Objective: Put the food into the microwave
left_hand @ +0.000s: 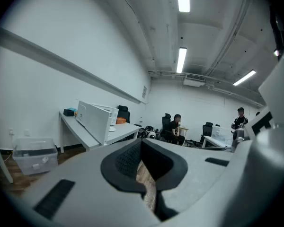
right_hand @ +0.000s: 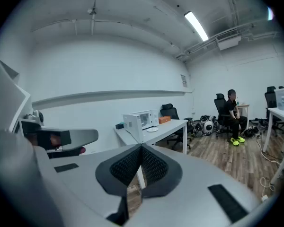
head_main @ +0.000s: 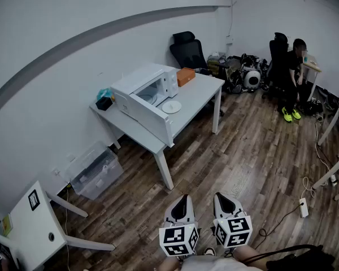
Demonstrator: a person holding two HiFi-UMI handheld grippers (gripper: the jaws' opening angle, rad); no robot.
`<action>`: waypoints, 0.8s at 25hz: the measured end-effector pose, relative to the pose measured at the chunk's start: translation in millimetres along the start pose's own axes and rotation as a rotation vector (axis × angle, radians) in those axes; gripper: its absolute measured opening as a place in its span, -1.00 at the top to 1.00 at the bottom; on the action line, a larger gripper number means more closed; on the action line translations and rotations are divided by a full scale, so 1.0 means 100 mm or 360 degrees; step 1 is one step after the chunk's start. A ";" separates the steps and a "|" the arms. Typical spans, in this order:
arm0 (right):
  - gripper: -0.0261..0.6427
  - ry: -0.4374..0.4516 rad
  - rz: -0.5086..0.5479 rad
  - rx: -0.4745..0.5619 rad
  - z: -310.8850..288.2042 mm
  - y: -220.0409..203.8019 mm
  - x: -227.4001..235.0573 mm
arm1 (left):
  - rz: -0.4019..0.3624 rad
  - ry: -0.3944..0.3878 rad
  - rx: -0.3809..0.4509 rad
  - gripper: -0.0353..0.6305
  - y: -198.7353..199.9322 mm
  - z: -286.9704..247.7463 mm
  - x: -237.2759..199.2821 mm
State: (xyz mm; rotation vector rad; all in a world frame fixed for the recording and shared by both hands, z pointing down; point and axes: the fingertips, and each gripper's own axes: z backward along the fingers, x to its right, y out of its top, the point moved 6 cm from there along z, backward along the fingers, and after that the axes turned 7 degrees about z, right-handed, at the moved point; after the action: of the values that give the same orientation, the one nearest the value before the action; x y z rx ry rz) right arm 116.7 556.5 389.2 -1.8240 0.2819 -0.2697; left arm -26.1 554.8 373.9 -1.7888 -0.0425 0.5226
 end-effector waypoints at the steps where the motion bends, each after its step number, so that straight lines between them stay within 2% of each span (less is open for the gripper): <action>1: 0.88 -0.0001 -0.0001 -0.0001 -0.01 0.00 -0.01 | 0.0001 0.0002 -0.0003 0.89 -0.01 0.00 -0.01; 11: 0.88 -0.0019 -0.0030 -0.0012 -0.08 -0.04 -0.09 | 0.0034 -0.0006 -0.0028 0.89 -0.02 -0.03 -0.16; 20: 0.87 -0.0112 -0.0100 -0.0022 -0.23 -0.06 -0.10 | 0.0001 -0.0078 -0.0054 0.89 0.03 -0.13 -0.30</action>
State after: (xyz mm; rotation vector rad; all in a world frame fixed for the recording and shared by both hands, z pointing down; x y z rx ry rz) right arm 99.9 540.4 400.5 -1.8543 0.1780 -0.2469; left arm -48.5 532.9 383.2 -1.8089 -0.0852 0.5695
